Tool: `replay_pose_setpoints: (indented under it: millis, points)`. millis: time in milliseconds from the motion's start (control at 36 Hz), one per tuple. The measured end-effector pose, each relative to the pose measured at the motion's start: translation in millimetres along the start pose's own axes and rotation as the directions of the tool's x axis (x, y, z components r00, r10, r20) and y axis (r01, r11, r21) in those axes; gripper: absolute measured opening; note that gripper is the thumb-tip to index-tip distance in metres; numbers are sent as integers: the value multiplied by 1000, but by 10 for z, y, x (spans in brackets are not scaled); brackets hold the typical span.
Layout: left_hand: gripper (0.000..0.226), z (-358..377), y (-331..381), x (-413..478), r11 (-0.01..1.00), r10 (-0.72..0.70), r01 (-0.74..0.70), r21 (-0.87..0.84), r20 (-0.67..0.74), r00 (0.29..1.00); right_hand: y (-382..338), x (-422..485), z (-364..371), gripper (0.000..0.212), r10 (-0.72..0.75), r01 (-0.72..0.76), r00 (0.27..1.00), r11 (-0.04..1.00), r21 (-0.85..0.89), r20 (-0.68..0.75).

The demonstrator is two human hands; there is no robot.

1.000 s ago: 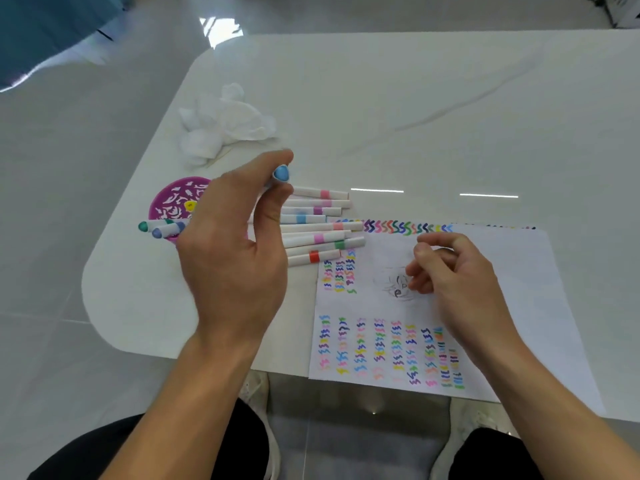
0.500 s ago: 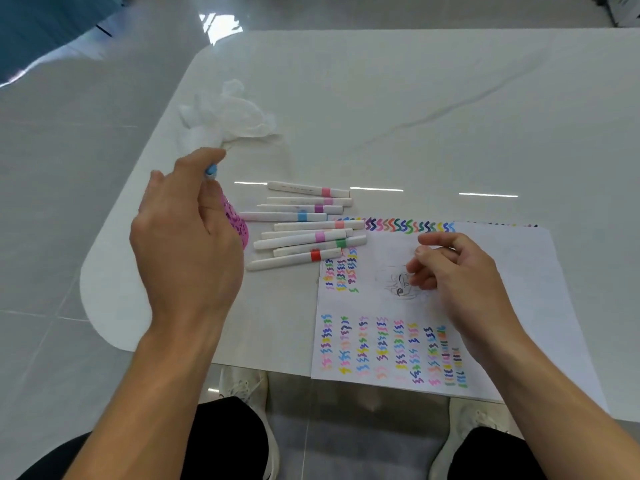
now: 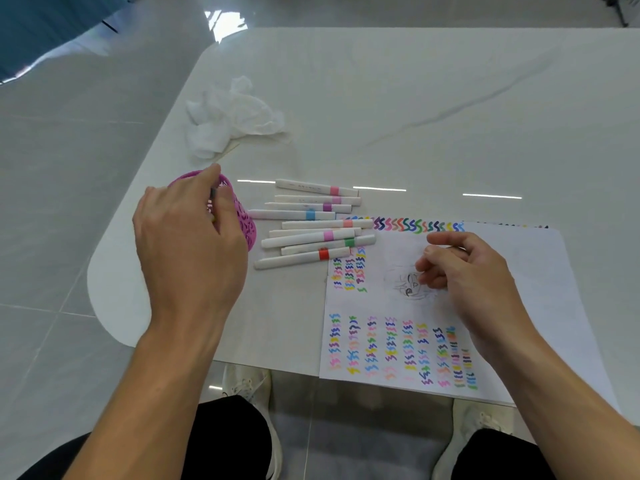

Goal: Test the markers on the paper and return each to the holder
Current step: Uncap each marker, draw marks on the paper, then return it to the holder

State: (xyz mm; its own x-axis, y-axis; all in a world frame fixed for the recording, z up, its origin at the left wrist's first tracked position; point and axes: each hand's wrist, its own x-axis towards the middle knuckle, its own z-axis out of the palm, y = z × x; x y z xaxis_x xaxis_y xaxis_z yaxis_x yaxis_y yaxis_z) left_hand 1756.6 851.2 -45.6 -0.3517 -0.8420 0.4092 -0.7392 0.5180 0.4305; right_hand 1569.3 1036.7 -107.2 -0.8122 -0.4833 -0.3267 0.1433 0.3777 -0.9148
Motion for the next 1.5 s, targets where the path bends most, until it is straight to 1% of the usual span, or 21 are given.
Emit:
replay_pose_setpoints:
  millis: [111,194,306,389,444,556,667,750,889,1028,1139,1278,1333,1389,1444,1500]
  points:
    - [32,-6,86,-35,991,98,-103,-87,-53,994,7,2,-17,13,-1,1,1000,1000,2,-4]
    - [33,14,154,-73,977,170,-175,-124,-49,984,6,2,-21,14,-6,6,1000,1000,6,-9]
    - [28,84,231,-131,937,322,-320,-143,-11,947,-5,-6,-43,14,-13,13,1000,1000,24,-13]
    - [22,159,271,-205,910,394,-379,-166,70,916,-15,-16,-64,13,-17,17,1000,999,34,-13]
    - [19,209,290,-257,917,390,-366,-158,171,905,-19,-20,-76,13,-15,16,1000,999,37,-14]
    - [22,303,308,-321,950,310,-302,-84,379,872,-23,-19,-90,13,-9,10,1000,999,33,-15]
    - [30,387,303,-353,966,242,-258,-30,466,851,-20,-7,-98,14,-2,3,1000,1000,30,-11]
    - [30,433,290,-354,964,234,-264,-1,467,853,-8,5,-103,14,3,-3,1000,999,35,-8]
    - [18,489,303,-381,964,231,-264,10,452,861,14,11,-99,15,5,-5,1000,999,33,-1]
    - [13,503,335,-396,964,223,-264,26,459,860,23,18,-86,15,8,-8,1000,1000,24,7]
    - [8,492,361,-398,964,223,-266,15,498,838,27,13,-82,15,-2,2,1000,1000,9,16]
    - [14,459,353,-405,967,212,-256,5,547,810,22,15,-82,15,-8,9,1000,1000,-8,26]
    - [24,443,364,-396,968,227,-249,-33,543,809,11,17,-90,14,-2,2,1000,1000,-2,27]
    - [35,435,388,-379,964,257,-251,-84,519,815,0,15,-104,15,3,-3,1000,1000,7,29]
    - [38,435,422,-364,956,292,-244,-161,489,822,-12,5,-118,15,0,0,999,1000,12,36]
    - [41,434,463,-360,942,308,-200,-269,459,833,-23,-3,-124,14,-16,15,999,1000,19,51]
